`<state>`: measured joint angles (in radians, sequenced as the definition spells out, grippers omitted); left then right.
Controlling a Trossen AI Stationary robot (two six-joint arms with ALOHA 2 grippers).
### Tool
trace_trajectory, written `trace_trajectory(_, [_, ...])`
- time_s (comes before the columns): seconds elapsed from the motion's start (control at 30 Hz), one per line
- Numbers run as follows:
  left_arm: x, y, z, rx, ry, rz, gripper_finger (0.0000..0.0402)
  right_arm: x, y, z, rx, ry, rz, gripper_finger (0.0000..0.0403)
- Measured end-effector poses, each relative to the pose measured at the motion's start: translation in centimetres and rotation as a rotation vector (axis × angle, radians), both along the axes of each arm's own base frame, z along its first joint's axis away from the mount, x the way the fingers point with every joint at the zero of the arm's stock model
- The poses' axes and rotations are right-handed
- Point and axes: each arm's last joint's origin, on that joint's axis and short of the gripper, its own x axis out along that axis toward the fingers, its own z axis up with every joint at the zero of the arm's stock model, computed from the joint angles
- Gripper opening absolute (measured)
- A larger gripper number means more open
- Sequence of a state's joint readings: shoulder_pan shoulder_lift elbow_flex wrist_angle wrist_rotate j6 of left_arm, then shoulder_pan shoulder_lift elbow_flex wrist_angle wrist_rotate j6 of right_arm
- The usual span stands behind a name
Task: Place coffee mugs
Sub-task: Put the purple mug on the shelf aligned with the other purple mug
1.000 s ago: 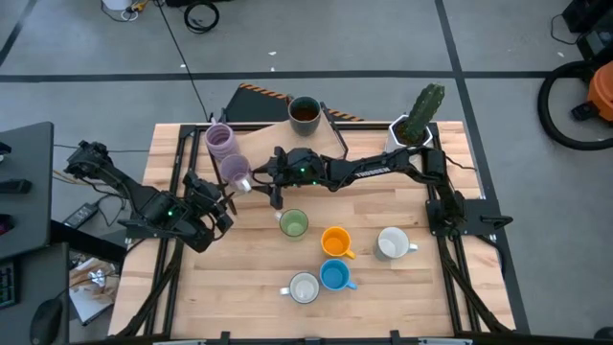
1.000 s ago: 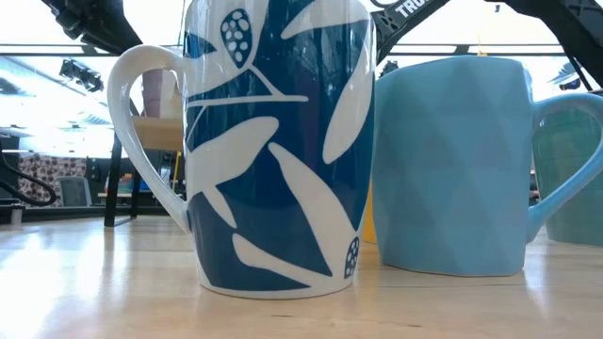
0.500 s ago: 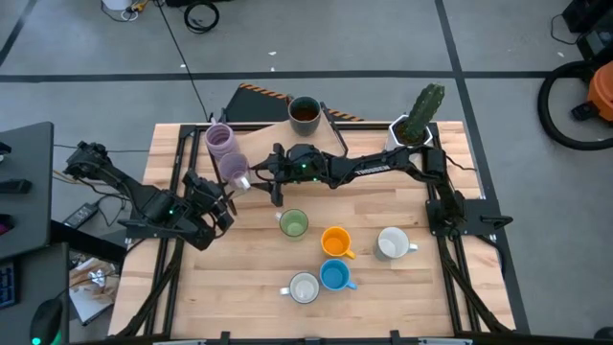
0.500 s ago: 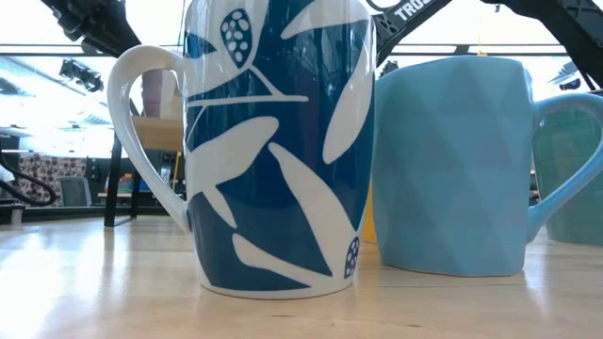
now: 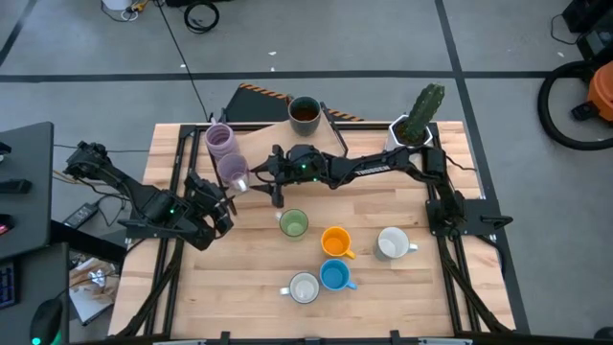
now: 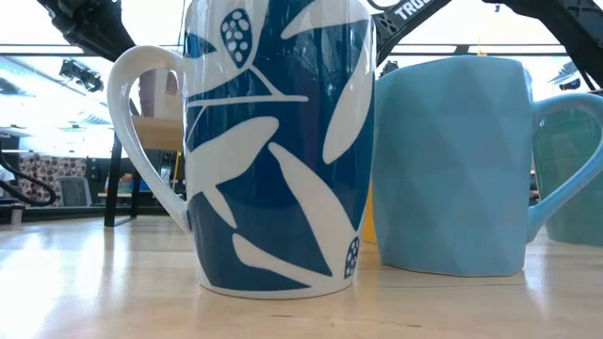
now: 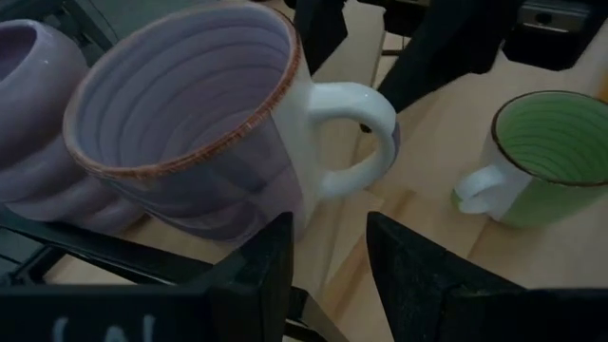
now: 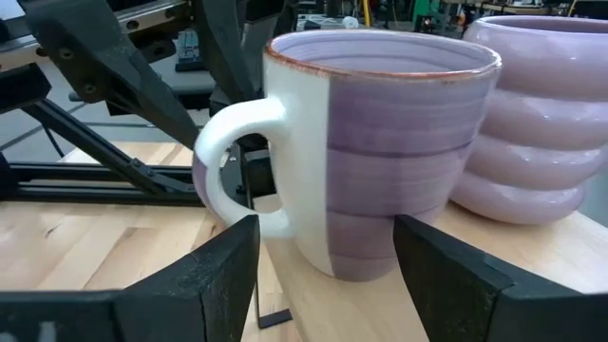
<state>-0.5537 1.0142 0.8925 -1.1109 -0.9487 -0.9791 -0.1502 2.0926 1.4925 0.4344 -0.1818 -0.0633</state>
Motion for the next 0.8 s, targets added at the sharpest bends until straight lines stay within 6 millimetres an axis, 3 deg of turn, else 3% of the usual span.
trace_trajectory(0.47, [-0.1,0.0,0.0,-0.001,0.012,-0.002,0.0141,0.0,-0.1,0.4,-0.024,-0.046,0.009,0.0249])
trace_trajectory(0.67, [-0.1,0.1,-0.1,0.004,0.02,-0.003,0.0141,0.4,-0.4,1.5,-0.023,-0.039,0.006,0.0249])
trace_trajectory(0.8, [-0.1,0.1,-0.1,-0.003,0.024,-0.006,0.0141,0.4,0.3,1.3,-0.023,-0.015,-0.002,0.0249])
